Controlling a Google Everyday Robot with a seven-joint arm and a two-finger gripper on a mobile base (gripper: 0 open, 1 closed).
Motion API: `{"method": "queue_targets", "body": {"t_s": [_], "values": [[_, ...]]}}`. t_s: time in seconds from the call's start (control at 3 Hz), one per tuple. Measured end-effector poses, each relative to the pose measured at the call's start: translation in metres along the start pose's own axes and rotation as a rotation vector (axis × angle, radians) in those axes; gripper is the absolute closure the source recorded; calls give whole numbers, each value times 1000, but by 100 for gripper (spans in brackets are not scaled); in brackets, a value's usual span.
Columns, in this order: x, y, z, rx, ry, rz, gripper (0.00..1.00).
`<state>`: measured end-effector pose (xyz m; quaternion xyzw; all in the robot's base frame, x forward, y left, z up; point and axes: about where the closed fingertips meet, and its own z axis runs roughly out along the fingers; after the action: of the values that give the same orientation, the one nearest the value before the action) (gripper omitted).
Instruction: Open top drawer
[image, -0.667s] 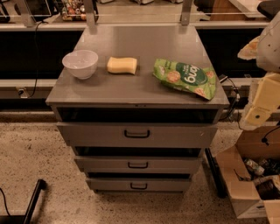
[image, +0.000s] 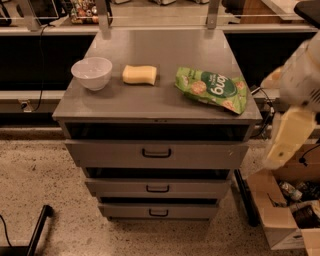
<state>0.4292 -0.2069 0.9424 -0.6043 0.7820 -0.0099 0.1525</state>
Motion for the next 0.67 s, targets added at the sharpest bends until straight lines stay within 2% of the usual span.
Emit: {"method": "queue_targets", "body": {"t_s": [0.33, 0.67], "values": [[-10, 40, 46, -34, -90, -39, 0], [-4, 48, 73, -30, -98, -37, 0]]}}
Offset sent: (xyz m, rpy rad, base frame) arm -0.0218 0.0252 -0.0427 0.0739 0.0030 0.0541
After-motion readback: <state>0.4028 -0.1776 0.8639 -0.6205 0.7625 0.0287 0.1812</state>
